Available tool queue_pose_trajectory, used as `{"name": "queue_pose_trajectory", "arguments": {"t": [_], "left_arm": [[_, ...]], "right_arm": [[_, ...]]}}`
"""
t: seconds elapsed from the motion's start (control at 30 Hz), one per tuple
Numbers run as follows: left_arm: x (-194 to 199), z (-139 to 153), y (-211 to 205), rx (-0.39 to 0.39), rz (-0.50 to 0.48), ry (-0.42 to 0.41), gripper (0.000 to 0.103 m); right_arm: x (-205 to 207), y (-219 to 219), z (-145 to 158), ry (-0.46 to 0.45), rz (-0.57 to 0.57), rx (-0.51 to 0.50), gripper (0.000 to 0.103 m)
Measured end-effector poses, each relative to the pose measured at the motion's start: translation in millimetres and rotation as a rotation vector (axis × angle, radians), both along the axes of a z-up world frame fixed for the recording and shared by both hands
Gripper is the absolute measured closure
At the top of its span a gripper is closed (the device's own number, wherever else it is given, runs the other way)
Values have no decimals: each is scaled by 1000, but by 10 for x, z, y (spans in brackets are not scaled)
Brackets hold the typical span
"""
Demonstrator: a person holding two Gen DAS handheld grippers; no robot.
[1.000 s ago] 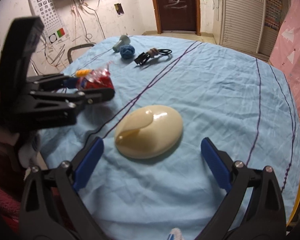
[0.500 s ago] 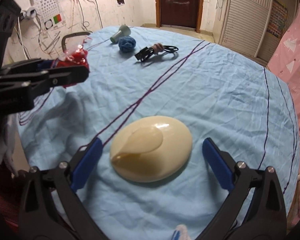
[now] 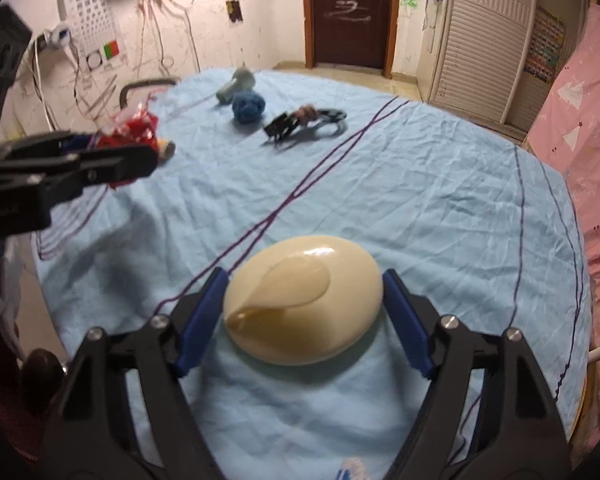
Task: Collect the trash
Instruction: 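Carry the plastic bag and cream lid over the yellow bucket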
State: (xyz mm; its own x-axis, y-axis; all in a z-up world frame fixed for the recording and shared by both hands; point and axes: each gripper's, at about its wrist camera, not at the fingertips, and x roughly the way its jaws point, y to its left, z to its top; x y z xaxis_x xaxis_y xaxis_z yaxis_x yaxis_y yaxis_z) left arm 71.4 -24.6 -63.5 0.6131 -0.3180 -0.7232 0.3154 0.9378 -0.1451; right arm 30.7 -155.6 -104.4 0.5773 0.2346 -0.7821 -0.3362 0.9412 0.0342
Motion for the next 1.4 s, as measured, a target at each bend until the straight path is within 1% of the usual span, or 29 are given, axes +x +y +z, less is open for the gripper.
{"name": "queue_pose_trajectory", "arguments": {"t": [0.27,0.73,1.03,1.4], "left_arm": [[-58,156,-156,15,-14,-30,56],[-85,269,-705,67,-82,-44,56],[-92,331,-1260,92,-159,-52,56],[-131,358,-2132,121,-273,-50,56]], "right_arm": [[-99,-320,228,-64,-59,54,28],[-290,-1026,416,-138,-178,123,28],[-441,-1582,478,-180,-274,156,28],[-679,-2435,455,-214,-430,185,28]]}}
